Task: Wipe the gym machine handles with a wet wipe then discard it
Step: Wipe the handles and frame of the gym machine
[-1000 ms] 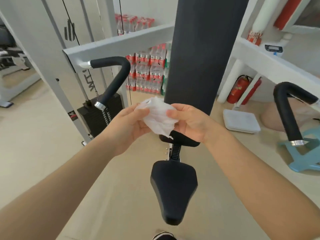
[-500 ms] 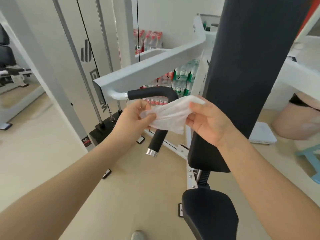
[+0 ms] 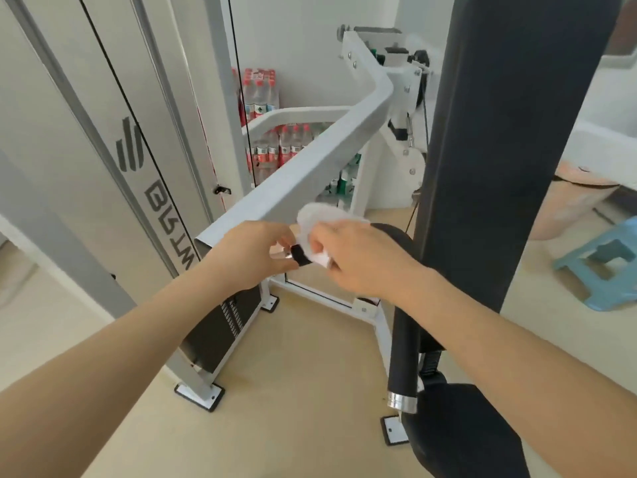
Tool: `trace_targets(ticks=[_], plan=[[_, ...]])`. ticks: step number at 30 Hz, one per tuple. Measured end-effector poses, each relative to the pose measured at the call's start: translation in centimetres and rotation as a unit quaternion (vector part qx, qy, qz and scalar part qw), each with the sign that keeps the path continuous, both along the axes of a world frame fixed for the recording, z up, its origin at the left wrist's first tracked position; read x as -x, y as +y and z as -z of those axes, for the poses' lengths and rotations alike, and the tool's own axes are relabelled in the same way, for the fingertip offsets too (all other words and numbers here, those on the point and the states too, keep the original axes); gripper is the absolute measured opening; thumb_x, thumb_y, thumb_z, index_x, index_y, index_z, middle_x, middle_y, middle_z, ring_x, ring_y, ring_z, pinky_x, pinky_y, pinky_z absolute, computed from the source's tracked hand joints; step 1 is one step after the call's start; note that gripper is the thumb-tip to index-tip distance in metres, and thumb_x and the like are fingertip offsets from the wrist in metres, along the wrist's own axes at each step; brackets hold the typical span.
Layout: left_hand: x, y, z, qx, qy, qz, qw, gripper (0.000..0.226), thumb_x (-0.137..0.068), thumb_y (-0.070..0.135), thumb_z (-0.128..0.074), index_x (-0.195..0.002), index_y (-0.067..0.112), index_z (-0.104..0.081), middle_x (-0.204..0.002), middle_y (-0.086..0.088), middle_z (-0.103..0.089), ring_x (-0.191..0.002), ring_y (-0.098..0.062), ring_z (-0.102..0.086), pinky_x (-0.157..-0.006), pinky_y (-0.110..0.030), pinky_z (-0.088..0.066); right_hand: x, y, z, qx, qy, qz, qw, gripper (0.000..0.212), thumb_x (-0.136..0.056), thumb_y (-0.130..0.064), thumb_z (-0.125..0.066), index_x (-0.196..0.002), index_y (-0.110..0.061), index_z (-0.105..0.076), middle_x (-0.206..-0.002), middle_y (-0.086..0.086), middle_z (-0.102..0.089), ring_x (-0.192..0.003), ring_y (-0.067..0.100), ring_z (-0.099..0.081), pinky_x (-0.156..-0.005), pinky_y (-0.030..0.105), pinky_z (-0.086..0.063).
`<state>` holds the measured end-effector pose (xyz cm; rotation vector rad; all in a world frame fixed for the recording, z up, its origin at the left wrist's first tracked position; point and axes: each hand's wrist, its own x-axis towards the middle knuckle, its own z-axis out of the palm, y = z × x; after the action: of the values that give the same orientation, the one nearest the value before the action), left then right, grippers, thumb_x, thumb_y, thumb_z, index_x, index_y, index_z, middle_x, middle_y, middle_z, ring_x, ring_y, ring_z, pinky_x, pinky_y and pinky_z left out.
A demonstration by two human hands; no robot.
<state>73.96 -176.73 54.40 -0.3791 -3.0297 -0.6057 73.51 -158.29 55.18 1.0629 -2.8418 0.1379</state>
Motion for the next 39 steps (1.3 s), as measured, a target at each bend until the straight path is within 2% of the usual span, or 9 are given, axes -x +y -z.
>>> trace_targets(ticks=[4, 14, 19, 24, 28, 31, 33, 36, 39], plan=[[1.7, -1.0, -0.1, 0.023, 0.023, 0.076, 0.997, 0.021, -0.080, 0.033, -0.068, -0.098, 0.022, -0.065, -0.094, 0.012, -0.066, -0.083, -0.007, -0.048, -0.074, -0.022, -0.037, -1.1, -1.3, 1.4, 0.027, -0.105, 0.032, 0.994, 0.068, -0.089, -0.057, -0.038, -0.145, -0.027, -0.015, -0.146, -0.002, -0.037, -0.135, 0.020, -0.028, -0.107, 0.036, -0.024], [2.7, -1.2, 0.4, 0.059, 0.073, 0.153, 0.984, 0.031, -0.084, 0.033, -0.063, -0.110, 0.017, -0.062, -0.105, -0.005, -0.063, -0.105, -0.020, -0.051, -0.081, -0.025, -0.033, 0.3, -1.6, 2.0, -0.063, 0.064, 0.210, 0.974, 0.037, -0.091, -0.021, -0.051, -0.128, -0.018, -0.047, -0.130, 0.001, -0.053, -0.122, 0.020, -0.044, -0.101, 0.033, -0.031], [3.3, -1.5, 0.3, 0.005, 0.012, 0.144, 0.990, 0.028, -0.079, 0.031, -0.069, -0.096, 0.010, -0.066, -0.098, -0.007, -0.065, -0.100, -0.021, -0.051, -0.072, -0.023, -0.031, 0.6, -5.4, 3.3, -0.139, 0.086, 0.144, 0.976, 0.028, -0.076, -0.009, -0.066, -0.103, -0.015, -0.063, -0.089, 0.002, -0.065, -0.088, 0.022, -0.062, -0.079, 0.033, -0.045], [3.1, -1.3, 0.1, 0.046, 0.027, 0.156, 0.986, 0.026, -0.085, 0.029, -0.062, -0.100, 0.009, -0.065, -0.099, -0.014, -0.062, -0.087, -0.020, -0.046, -0.078, -0.028, -0.040, 0.3, -1.0, 1.6, -0.104, 0.066, 0.270, 0.955, 0.045, -0.088, -0.025, -0.059, -0.130, -0.022, -0.044, -0.132, 0.001, -0.053, -0.122, 0.021, -0.047, -0.103, 0.039, -0.039], [3.2, -1.5, 0.2, 0.019, 0.029, 0.161, 0.986, 0.026, -0.082, 0.029, -0.064, -0.091, 0.005, -0.064, -0.090, -0.011, -0.065, -0.095, -0.023, -0.051, -0.080, -0.031, -0.044, -0.3, -4.4, 3.1, -0.122, 0.039, 0.126, 0.984, 0.047, -0.095, -0.030, -0.043, -0.139, -0.017, -0.034, -0.146, 0.004, -0.038, -0.134, 0.021, -0.033, -0.113, 0.036, -0.020], [2.8, -1.5, 0.0, 0.040, 0.035, 0.150, 0.987, 0.028, -0.083, 0.032, -0.063, -0.099, 0.009, -0.061, -0.094, -0.010, -0.061, -0.085, -0.017, -0.042, -0.075, -0.027, -0.038, -0.3, -0.8, 2.3, -0.074, 0.067, 0.220, 0.970, 0.052, -0.096, -0.021, -0.040, -0.146, -0.021, -0.022, -0.152, 0.001, -0.029, -0.139, 0.018, -0.025, -0.114, 0.033, -0.011], [2.6, -1.1, -0.1, 0.087, 0.057, 0.144, 0.984, 0.028, -0.085, 0.033, -0.060, -0.101, 0.011, -0.058, -0.091, -0.008, -0.058, -0.093, -0.019, -0.047, -0.073, -0.027, -0.038, -0.6, 0.1, 2.5, -0.065, 0.098, 0.276, 0.954, 0.058, -0.093, -0.011, -0.044, -0.146, -0.021, -0.021, -0.150, 0.002, -0.032, -0.139, 0.020, -0.027, -0.114, 0.036, -0.012], [2.3, 0.1, 0.0, 0.163, 0.090, 0.118, 0.975, 0.024, -0.085, 0.029, -0.056, -0.101, 0.012, -0.056, -0.077, -0.002, -0.050, -0.107, -0.022, -0.047, -0.066, -0.027, -0.033, -0.1, -2.6, 3.6, -0.066, 0.056, 0.172, 0.981, 0.059, -0.090, -0.002, -0.044, -0.144, -0.021, -0.029, -0.145, 0.002, -0.041, -0.133, 0.024, -0.034, -0.113, 0.038, -0.017], [1.9, 1.2, 0.6, 0.192, 0.098, 0.109, 0.970, 0.026, -0.085, 0.027, -0.053, -0.107, 0.014, -0.051, -0.095, -0.003, -0.060, -0.108, -0.024, -0.045, -0.069, -0.028, -0.031, 0.8, -1.1, 1.9, -0.083, 0.065, 0.168, 0.980, 0.041, -0.096, -0.019, -0.045, -0.135, -0.028, -0.040, -0.134, -0.003, -0.052, -0.120, 0.021, -0.048, -0.104, 0.037, -0.036]])
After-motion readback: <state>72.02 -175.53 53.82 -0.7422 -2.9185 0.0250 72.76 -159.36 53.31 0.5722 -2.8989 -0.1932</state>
